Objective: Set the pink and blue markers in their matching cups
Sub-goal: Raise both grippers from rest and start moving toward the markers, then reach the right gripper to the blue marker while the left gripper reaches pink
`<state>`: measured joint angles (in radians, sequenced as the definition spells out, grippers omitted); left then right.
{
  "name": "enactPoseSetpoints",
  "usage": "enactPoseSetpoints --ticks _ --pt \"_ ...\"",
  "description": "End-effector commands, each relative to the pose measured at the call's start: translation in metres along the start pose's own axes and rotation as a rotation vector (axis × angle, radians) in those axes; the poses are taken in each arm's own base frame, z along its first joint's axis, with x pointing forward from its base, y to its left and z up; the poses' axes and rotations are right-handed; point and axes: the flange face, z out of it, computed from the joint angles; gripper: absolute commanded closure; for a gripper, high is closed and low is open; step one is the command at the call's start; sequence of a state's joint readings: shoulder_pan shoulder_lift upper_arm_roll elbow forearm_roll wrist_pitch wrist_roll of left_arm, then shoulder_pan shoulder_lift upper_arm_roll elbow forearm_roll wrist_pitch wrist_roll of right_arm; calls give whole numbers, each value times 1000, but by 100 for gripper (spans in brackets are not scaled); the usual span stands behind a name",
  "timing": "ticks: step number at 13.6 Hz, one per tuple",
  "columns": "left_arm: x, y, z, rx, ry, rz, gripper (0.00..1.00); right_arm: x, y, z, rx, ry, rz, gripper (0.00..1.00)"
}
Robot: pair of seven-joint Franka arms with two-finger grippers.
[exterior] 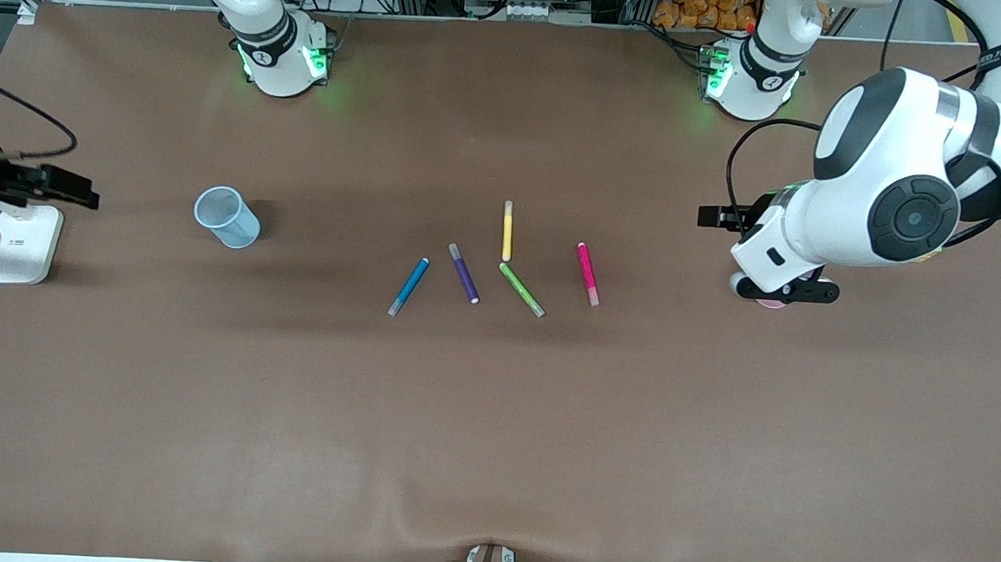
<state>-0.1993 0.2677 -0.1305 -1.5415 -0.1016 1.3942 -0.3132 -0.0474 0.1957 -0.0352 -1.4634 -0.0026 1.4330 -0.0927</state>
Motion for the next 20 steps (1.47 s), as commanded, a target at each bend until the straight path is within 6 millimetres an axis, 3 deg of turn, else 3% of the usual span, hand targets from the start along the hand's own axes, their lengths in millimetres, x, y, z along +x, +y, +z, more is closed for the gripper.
enactPoseSetpoints --ticks 1,3,7,11,13,15,17,19,20 --pt "0 2 -13 -21 7 -8 0 9 16 13 3 -30 16 0" --pt "-1 3 -18 -33 14 -34 0 20 14 28 -34 -55 7 0" --pt "7 2 -12 -86 -18 -33 0 32 -11 35 -39 -34 9 0" --pt "29 18 13 -99 -37 -28 0 52 -64 56 -26 -17 89 0" --pt "42 44 35 -89 -38 -2 0 63 -72 77 74 -53 102 0" --pt "57 70 61 -83 -31 -18 0 71 -93 102 101 -91 117 0" --pt "70 97 97 -65 -51 -93 0 77 -121 122 88 -80 186 0" --pt "85 114 126 -65 -55 -168 0 78 -148 162 99 -53 205 0" --pt "81 135 137 -45 -34 -177 0 77 -163 173 94 -39 227 0"
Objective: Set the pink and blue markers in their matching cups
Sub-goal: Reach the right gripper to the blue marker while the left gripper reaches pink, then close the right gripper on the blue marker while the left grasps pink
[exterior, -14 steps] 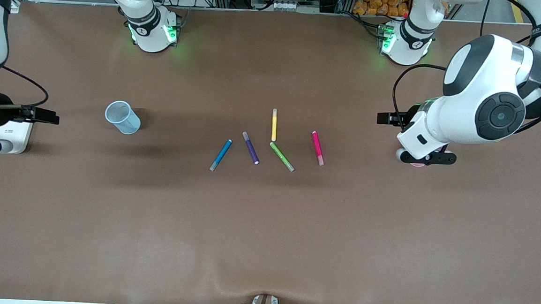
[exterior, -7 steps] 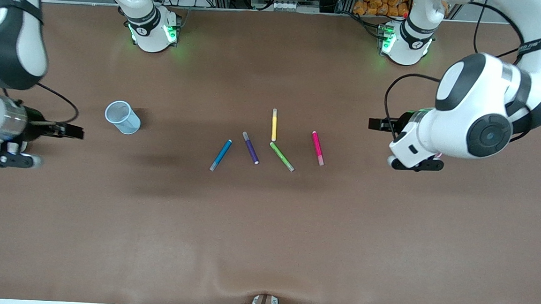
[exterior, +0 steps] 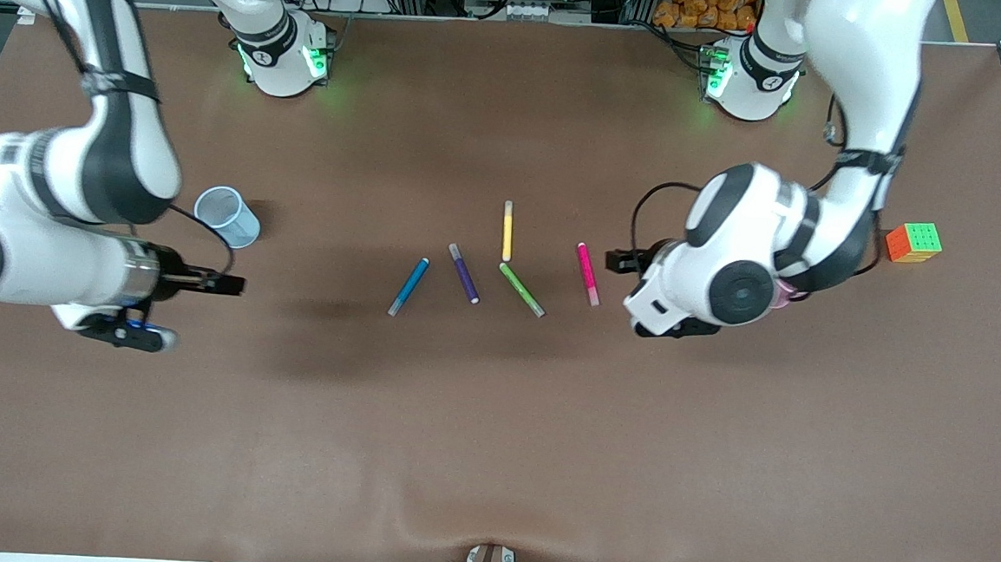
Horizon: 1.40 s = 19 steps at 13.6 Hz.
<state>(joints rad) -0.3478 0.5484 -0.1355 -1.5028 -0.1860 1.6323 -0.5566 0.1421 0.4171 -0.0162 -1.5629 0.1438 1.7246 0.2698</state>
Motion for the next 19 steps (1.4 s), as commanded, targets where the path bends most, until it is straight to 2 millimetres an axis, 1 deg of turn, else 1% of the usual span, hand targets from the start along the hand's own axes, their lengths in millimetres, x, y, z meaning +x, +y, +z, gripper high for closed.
enactPoseSetpoints --ticks 1,2,3,4,6,8,9,10,11,12,13,14,15,16,18,19 --pt "-1 39 19 -2 38 -51 0 -14 -38 36 3 31 88 0" --pt "5 40 29 0 33 -81 0 -15 -51 51 5 41 131 0" --pt "4 42 32 11 36 -71 0 -16 -68 65 2 53 142 0" --pt "4 42 33 17 42 -66 0 -15 -77 81 -2 54 152 0" --pt "9 46 36 -6 68 -68 0 -13 -80 106 12 76 170 0" --pt "21 48 54 -7 65 -74 0 -24 -104 130 64 76 173 0" --pt "26 51 64 -16 65 -81 0 -28 -113 141 74 97 188 0" --pt "29 54 75 -24 68 -98 1 -29 -121 149 81 117 202 10" --pt "25 62 87 -4 60 -113 1 -33 -132 158 80 121 203 25" --pt "25 61 96 11 52 -122 2 -32 -136 168 80 124 215 31" --pt "27 57 100 13 46 -125 7 -32 -143 179 82 136 227 31" --pt "33 50 104 15 37 -131 10 -36 -153 190 80 141 230 31" --pt "34 49 108 19 31 -132 13 -37 -158 199 78 145 227 31" --pt "38 47 118 25 18 -143 18 -36 -160 204 80 152 226 32" --pt "44 41 127 25 6 -157 27 -39 -167 217 72 150 216 42" --pt "51 36 125 5 11 -171 31 -40 -170 220 73 151 235 43"
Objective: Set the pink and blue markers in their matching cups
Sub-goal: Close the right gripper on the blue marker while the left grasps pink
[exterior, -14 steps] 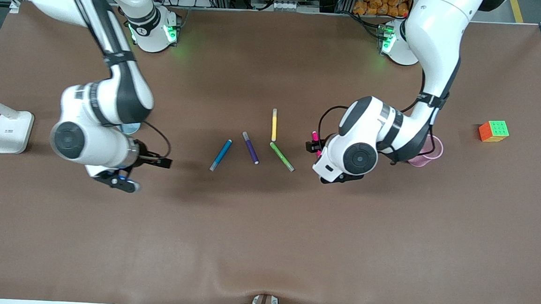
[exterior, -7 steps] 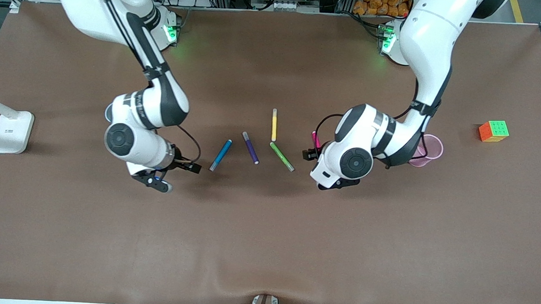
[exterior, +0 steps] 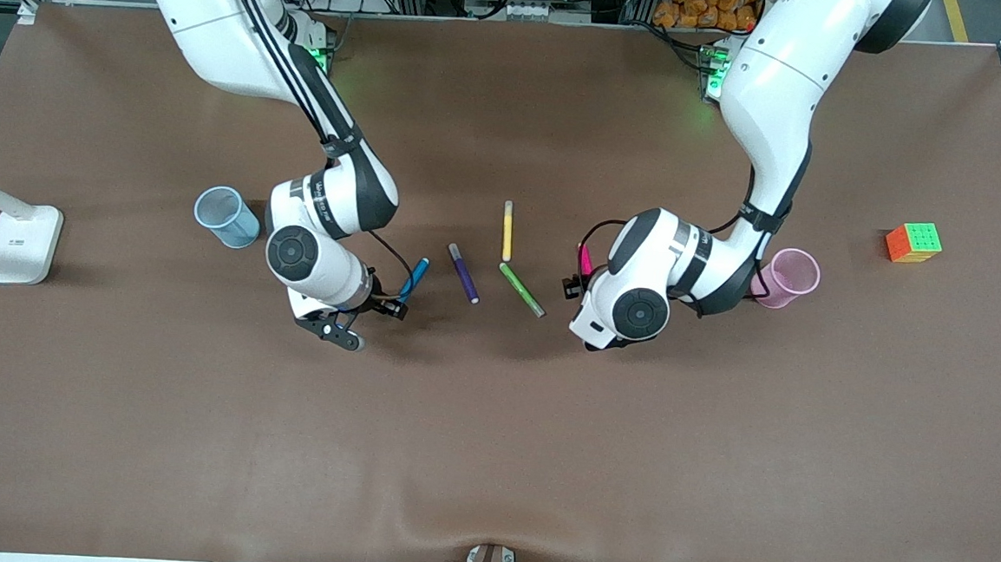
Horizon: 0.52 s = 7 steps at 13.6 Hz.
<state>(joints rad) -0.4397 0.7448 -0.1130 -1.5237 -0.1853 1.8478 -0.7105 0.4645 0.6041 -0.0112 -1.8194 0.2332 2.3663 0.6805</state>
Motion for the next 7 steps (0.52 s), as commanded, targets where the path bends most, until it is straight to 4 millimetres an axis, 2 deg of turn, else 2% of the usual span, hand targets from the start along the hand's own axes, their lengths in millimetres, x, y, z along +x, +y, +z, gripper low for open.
enactPoseSetpoints --ticks 1,3,7 --pt "12 -7 4 -35 5 -40 34 -5 -6 6 9 2 47 45" --pt "14 -5 11 -35 -2 -44 37 -13 -11 11 0 -3 38 50" --pt "17 -1 18 -67 -27 -64 39 -12 -9 26 -10 -4 38 57"
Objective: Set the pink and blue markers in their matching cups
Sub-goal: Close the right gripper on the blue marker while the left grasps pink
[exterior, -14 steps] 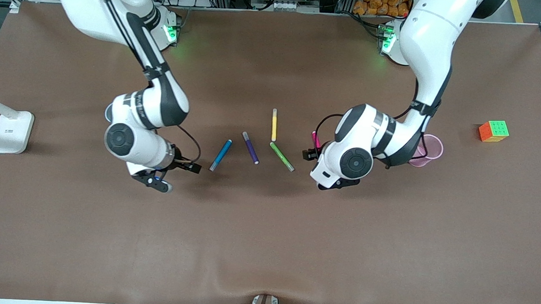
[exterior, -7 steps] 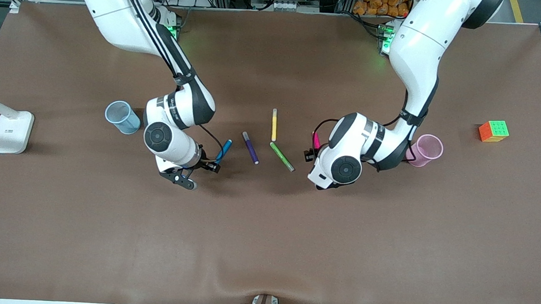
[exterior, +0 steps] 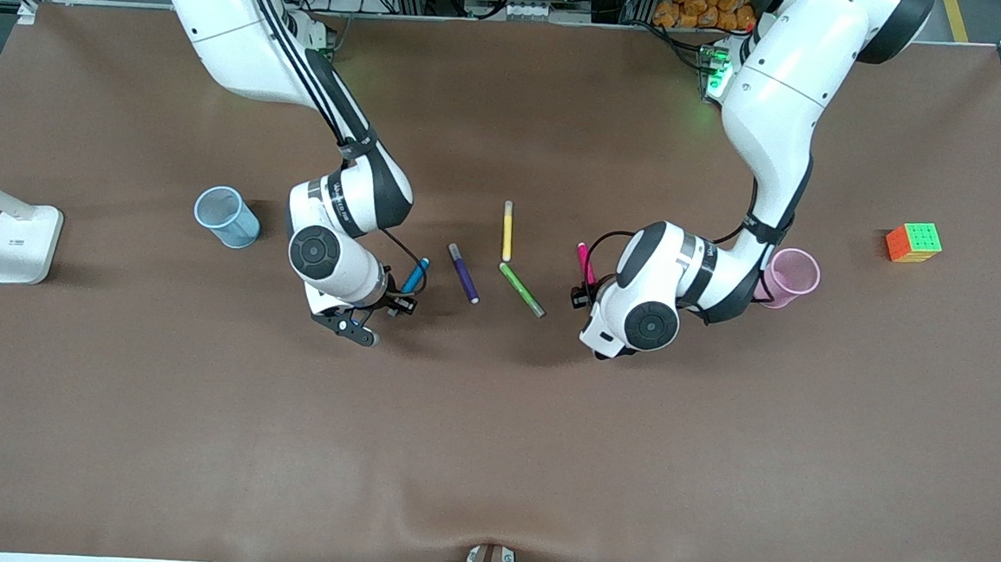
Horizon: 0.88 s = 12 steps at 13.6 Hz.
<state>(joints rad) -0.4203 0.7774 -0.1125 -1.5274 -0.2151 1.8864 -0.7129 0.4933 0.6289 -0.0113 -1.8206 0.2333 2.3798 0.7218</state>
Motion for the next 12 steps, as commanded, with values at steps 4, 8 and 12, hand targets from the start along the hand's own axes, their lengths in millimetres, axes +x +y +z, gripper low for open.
enactPoseSetpoints --ticks 4,8,12 --pt "3 5 15 -40 -22 -44 43 -1 -3 11 9 10 16 100" --pt "5 4 19 -38 -27 -49 49 4 -1 2 12 11 5 100" --pt "7 5 20 -45 -20 -51 97 11 9 -62 15 -11 -105 100"
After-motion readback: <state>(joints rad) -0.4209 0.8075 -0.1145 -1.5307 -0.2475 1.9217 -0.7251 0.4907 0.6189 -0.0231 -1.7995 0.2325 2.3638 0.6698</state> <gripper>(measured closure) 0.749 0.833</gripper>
